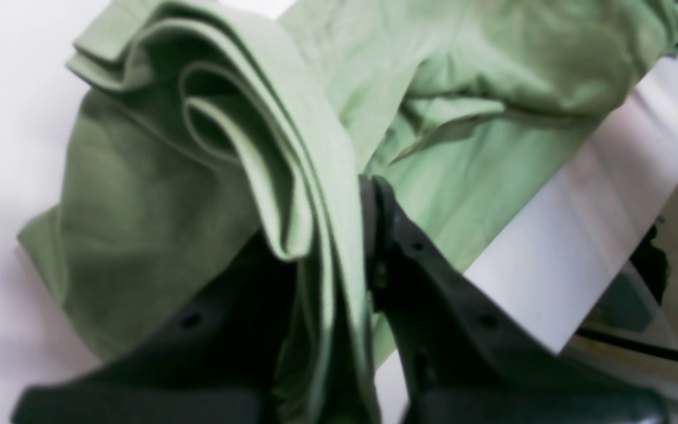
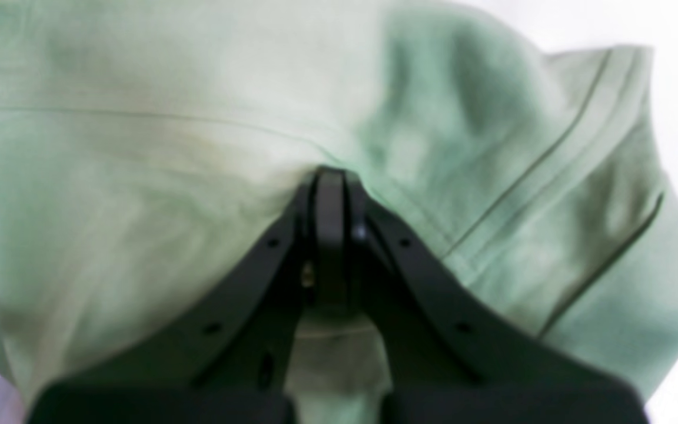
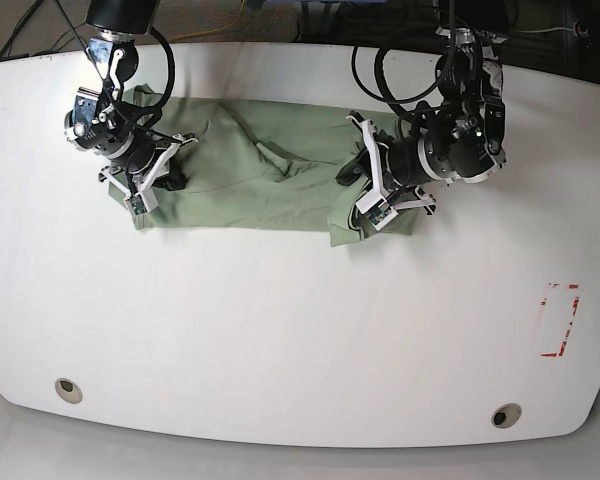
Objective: Layout the t-shirt on the table in an organized manner, then fold the t-shirt properly
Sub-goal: 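Fold the held strip end toward the right gripper with the left gripper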
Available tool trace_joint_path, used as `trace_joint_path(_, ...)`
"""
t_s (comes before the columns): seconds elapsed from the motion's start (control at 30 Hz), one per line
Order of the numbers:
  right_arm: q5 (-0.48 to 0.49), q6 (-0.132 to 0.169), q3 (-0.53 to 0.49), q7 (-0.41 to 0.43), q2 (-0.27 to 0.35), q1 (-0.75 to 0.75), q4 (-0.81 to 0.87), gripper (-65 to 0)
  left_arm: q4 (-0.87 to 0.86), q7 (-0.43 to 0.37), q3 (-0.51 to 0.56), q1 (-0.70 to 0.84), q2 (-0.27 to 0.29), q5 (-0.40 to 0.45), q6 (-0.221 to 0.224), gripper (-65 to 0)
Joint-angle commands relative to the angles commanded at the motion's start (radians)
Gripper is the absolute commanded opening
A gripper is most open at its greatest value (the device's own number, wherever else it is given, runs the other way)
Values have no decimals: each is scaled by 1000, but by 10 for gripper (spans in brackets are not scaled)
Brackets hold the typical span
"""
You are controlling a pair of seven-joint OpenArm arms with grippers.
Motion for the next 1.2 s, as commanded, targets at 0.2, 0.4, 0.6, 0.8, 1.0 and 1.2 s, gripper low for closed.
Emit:
trace_joint_path(0.2,0,0,0,0,0,2,0,-650,-41,0,0,-2,44,2,0,-627)
trace_joint_path(0.4,0,0,0,0,0,2,0,-650,-101,-6,29,-3,48,0,0,-627)
trace_joint_path(0.6,0,0,0,0,0,2,0,-650,-109,-28,63,-12,48,0,0,-625)
trace_joint_path(0.8,0,0,0,0,0,2,-2,-650,-109,-29,83,-14,48,0,0,-623)
trace_joint_path(1.0,0,0,0,0,0,2,-2,-650,-101,-28,150,-15,48,-2,0,-462)
trace_joint_path(1.2,0,0,0,0,0,2,-3,-650,-49,-28,167,-15,48,-5,0,-279)
